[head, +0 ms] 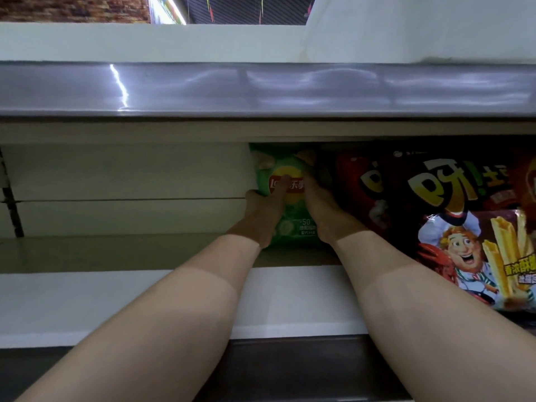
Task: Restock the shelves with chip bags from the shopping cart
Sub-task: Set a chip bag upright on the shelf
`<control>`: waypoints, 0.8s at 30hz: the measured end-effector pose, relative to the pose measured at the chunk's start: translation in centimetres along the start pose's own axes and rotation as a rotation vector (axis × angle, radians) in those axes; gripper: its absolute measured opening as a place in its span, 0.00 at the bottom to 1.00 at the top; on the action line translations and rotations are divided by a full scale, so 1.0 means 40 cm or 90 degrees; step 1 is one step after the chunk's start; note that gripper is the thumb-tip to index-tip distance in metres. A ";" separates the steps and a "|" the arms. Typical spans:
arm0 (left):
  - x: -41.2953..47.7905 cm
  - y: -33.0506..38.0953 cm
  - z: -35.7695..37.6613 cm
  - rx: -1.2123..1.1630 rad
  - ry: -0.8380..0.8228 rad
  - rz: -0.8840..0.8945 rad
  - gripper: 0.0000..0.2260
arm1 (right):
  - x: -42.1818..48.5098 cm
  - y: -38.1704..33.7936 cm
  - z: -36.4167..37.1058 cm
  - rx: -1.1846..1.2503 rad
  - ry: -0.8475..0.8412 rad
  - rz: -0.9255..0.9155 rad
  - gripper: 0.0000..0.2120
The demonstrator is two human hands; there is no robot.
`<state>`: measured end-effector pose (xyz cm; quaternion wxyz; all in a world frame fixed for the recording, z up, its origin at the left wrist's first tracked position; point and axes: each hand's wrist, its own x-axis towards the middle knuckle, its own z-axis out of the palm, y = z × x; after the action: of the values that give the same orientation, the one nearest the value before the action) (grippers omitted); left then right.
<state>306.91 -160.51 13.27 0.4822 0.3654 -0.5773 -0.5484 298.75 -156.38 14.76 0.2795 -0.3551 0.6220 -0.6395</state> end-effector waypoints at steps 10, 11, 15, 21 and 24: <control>0.007 -0.001 -0.016 0.068 0.057 0.025 0.45 | -0.016 0.003 0.004 -0.075 0.091 -0.152 0.27; 0.005 0.006 -0.022 0.079 0.074 0.030 0.46 | -0.023 0.004 0.003 -0.114 0.106 -0.196 0.28; -0.017 0.041 -0.054 0.102 0.156 0.032 0.39 | -0.068 -0.004 0.006 -0.358 0.160 -0.300 0.29; -0.103 0.086 -0.082 0.116 0.225 0.041 0.30 | -0.172 -0.027 0.030 -0.439 0.012 -0.337 0.22; -0.192 0.110 -0.092 0.076 0.270 0.025 0.27 | -0.256 -0.016 0.015 -0.428 -0.078 -0.336 0.17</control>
<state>312.97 -153.66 16.16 0.5811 0.4888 -0.5015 -0.4146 305.34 -148.50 14.28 0.0114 -0.6105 0.6660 -0.4285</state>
